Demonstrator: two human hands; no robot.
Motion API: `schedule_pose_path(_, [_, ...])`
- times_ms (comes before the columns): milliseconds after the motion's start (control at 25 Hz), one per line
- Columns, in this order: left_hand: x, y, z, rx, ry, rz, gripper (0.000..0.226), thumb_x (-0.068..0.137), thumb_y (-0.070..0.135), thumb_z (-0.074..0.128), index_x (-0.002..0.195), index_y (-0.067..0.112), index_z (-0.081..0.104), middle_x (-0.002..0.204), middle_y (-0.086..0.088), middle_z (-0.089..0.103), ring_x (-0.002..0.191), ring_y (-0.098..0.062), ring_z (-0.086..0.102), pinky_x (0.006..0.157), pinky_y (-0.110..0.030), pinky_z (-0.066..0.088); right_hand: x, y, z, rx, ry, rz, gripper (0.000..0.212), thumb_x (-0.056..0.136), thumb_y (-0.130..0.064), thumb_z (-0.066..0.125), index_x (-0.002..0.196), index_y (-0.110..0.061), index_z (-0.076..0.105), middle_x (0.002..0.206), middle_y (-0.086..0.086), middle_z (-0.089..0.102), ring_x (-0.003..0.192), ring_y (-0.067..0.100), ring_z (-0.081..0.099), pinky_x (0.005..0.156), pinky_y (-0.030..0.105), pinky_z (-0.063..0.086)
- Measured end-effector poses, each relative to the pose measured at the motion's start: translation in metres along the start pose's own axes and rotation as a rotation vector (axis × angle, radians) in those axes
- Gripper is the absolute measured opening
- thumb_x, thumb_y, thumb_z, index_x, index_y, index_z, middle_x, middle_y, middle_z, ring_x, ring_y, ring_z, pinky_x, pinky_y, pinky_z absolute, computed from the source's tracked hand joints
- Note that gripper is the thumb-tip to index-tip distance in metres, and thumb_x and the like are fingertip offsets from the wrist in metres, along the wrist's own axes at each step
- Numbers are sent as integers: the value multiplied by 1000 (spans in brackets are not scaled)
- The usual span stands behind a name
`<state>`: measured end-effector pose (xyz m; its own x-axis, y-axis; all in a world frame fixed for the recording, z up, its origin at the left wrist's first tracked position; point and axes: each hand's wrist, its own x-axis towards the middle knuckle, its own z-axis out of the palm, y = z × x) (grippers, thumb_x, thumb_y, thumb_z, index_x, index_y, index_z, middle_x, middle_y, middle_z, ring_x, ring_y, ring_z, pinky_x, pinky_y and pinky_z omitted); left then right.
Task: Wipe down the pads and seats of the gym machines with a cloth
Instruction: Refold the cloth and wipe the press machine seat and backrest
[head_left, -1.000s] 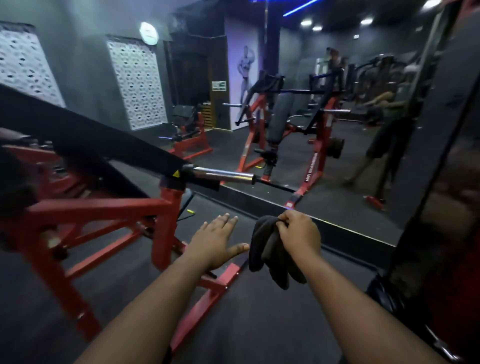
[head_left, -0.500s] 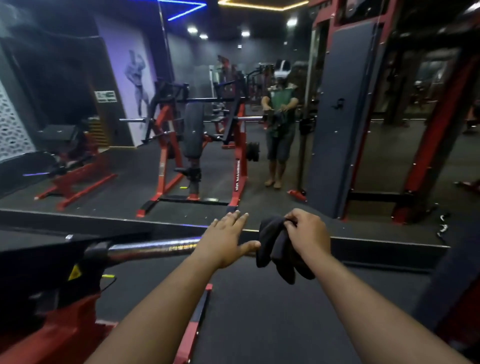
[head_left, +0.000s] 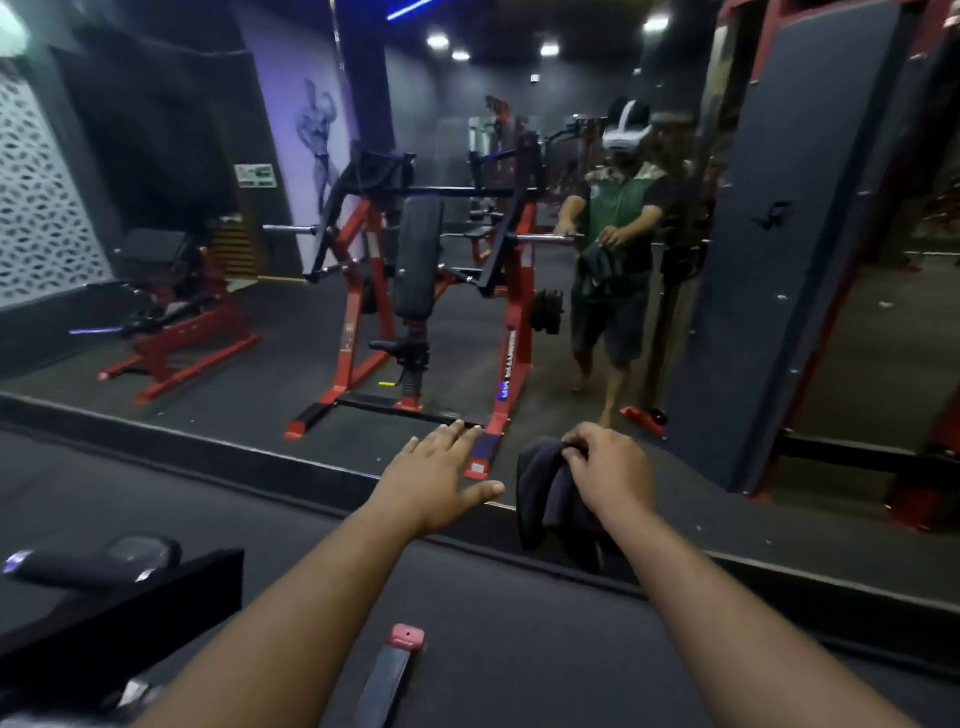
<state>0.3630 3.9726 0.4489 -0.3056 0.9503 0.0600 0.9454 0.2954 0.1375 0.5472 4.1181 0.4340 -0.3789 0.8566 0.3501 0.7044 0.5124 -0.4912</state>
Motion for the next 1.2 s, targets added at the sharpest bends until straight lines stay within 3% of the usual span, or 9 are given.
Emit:
schedule_pose_path(160, [64,-45,9,-32,7,-143,91,91,77,38,162,29,9,170,3,7,156,-16,8,126,-42,10,94,-18,62,19,-85,-141,9,90,-31,66,97,-27,70,100,-2,73,100,27,65,76,35,51])
schedule_pose_path(280, [96,-89,16,-11,1,-246,90,91,78,36,162,29,8,170,1,7,156,-17,7,127,-43,11,152,-44,112,55,-157,-224,4,90,-29,65,93,-29,68,98,-2,73,98,27,65,69,32,43])
schedule_pose_path(440, [130,-162,32,-32,26,-414,92,90,79,35,162,28,8,170,0,8,156,-17,7,127,-44,10,218,-93,191,85,-263,-346,8,90,-32,63,94,-31,69,97,-3,73,99,25,65,73,33,45])
schedule_pose_path(920, [180,-364,57,-107,3,-829,92,91,78,35,162,27,7,170,-1,5,156,-19,7,126,-45,11,329,-267,389,124,-498,-679,10,90,-33,64,97,-30,68,97,-3,72,99,25,65,69,30,39])
schedule_pose_path(1200, [180,-457,78,-86,12,-1182,91,91,78,36,162,27,10,170,-1,6,156,-19,9,125,-46,12,365,-375,512,207,-730,-929,8,91,-34,64,96,-29,68,95,-6,72,94,24,65,70,33,47])
